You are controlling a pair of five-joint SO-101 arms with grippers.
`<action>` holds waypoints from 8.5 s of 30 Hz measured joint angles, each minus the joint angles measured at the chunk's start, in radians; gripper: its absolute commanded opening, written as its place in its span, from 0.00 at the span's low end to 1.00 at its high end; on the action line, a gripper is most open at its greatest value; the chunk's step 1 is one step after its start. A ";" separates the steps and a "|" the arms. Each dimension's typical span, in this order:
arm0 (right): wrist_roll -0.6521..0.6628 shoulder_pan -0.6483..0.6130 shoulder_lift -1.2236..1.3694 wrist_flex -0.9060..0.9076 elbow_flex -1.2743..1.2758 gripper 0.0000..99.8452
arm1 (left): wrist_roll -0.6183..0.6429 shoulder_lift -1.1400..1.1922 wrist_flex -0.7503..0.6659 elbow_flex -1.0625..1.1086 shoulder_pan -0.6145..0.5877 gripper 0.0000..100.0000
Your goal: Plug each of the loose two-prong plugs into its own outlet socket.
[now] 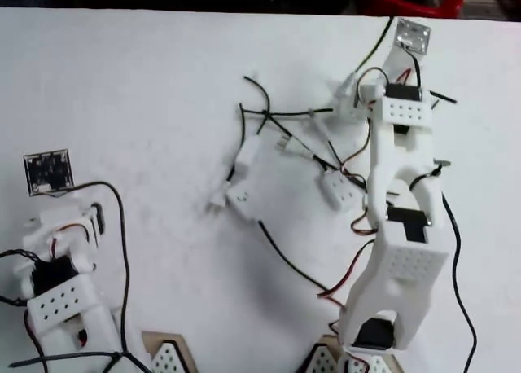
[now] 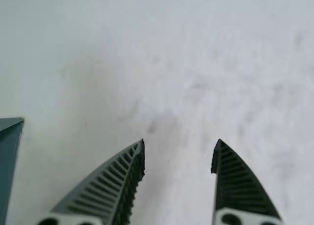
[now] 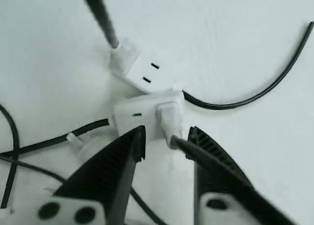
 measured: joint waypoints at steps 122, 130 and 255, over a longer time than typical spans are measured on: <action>-0.439 0.035 -0.282 0.563 0.203 0.02 | 0.000 0.000 -0.008 0.002 0.000 0.23; -0.301 0.097 -0.282 0.577 0.222 0.02 | 0.000 0.000 -0.008 0.002 0.000 0.23; -0.695 -0.176 0.049 0.641 -0.526 0.02 | 0.000 0.000 -0.014 0.011 0.000 0.23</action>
